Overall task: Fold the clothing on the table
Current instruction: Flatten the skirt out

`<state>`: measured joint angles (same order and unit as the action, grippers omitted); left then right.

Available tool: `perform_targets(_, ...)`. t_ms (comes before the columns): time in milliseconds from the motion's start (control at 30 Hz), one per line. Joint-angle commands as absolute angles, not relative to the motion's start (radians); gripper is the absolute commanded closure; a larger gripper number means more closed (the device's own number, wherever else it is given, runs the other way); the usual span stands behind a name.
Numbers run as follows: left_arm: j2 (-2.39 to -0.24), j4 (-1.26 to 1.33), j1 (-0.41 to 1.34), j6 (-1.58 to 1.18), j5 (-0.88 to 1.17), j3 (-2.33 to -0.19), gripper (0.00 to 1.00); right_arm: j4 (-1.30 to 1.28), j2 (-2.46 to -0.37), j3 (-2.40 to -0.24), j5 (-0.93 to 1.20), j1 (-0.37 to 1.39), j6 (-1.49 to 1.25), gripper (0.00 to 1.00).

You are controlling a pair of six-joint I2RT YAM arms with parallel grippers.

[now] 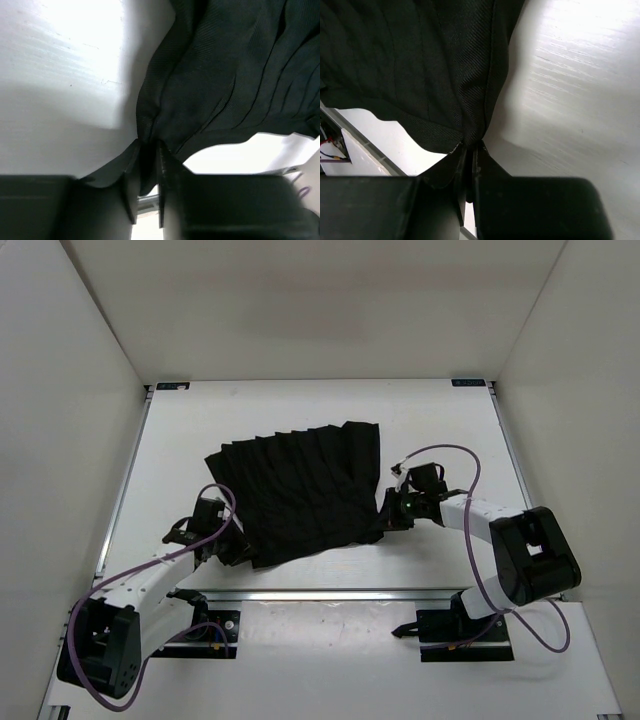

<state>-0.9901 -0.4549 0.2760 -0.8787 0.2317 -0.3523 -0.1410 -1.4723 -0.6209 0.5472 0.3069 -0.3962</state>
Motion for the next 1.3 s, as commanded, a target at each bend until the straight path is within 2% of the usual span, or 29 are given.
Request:
perform_targets(0, -0.963, -0.471, 0.284, -0.876, 0.23, -0.353, 0.64, -0.112, -1.465, -0.657, 0.545, 0.319, -0.388, 1.0)
perform_targets(67, -0.951, -0.462, 0.291, -0.887, 0.227, -0.345, 0.48, -0.106, -1.454, -0.644, 0.537, 0.321, -0.393, 1.0)
perform_targets(133, -0.94, -0.46, 0.291, -0.897, 0.226, -0.333, 0.42, -0.106, -1.45, -0.643, 0.526, 0.321, -0.399, 1.0)
perform_targets(200, -0.931, -0.463, 0.285, -0.903, 0.23, -0.325, 0.42, -0.101, -1.45, -0.638, 0.517, 0.317, -0.413, 1.0)
perform_targets(267, -0.917, -0.457, 0.284, -0.908, 0.239, -0.31, 0.46, -0.097, -1.436, -0.633, 0.5, 0.316, -0.432, 1.0)
perform_targets(367, -0.917, -0.453, 0.284, -0.917, 0.242, -0.301, 0.6, -0.087, -1.427, -0.621, 0.48, 0.322, -0.456, 1.0)
perform_targets(500, -0.916, -0.454, 0.296, -0.928, 0.235, -0.299, 1.0, -0.091, -1.39, -0.609, 0.425, 0.344, -0.485, 1.0)
perform_targets(700, -0.966, -0.442, 0.279, -0.864, 0.242, -0.395, 1.0, -0.132, -1.336, -0.617, 0.417, 0.333, -0.469, 1.0)
perform_targets(767, -1.081, -0.425, 0.25, -0.774, 0.273, -0.475, 1.0, -0.144, -1.328, -0.647, 0.425, 0.305, -0.451, 1.0)
perform_targets(867, -1.34, -0.475, 0.221, -0.616, 0.29, -0.733, 1.0, -0.164, -1.386, -0.78, 0.434, 0.227, -0.396, 1.0)
perform_targets(933, -1.495, -0.547, 0.213, -0.519, 0.259, -1.052, 1.0, -0.242, -1.465, -0.955, 0.419, 0.186, -0.321, 1.0)
perform_targets(967, -1.582, -0.601, 0.206, -0.476, 0.265, -1.143, 1.0, -0.317, -1.533, -1.104, 0.416, 0.164, -0.27, 1.0)
perform_targets(1033, -1.702, -0.666, 0.193, -0.419, 0.265, -1.558, 1.0, -0.437, -1.626, -1.494, 0.396, 0.137, -0.186, 1.0)
perform_targets(1067, -1.782, -0.726, 0.189, -0.388, 0.262, -1.808, 1.0, -0.49, -1.679, -1.6, 0.382, 0.124, -0.172, 1.0)
perform_targets(1100, -1.868, -0.8, 0.184, -0.358, 0.252, -1.951, 1.0, -0.533, -1.731, -1.808, 0.335, 0.123, -0.14, 1.0)
perform_targets(1133, -1.955, -0.839, 0.187, -0.35, 0.214, -2.235, 1.0, -0.56, -1.758, -2.003, 0.309, 0.109, -0.132, 1.0)
perform_targets(1167, -1.992, -0.883, 0.187, -0.348, 0.157, -2.452, 1.0, -0.557, -1.797, -2.073, 0.304, 0.094, -0.135, 1.0)
perform_targets(1200, -2.005, -0.852, 0.186, -0.368, 0.134, -2.501, 1.0, -0.557, -1.821, -2.194, 0.322, 0.075, -0.141, 0.99)
perform_targets(1233, -1.956, -0.823, 0.173, -0.383, 0.117, -2.455, 1.0, -0.551, -1.828, -2.247, 0.339, 0.061, -0.156, 1.0)
perform_targets(1267, -1.883, -0.733, 0.155, -0.405, 0.132, -2.316, 1.0, -0.551, -1.815, -2.22, 0.334, 0.052, -0.146, 1.0)
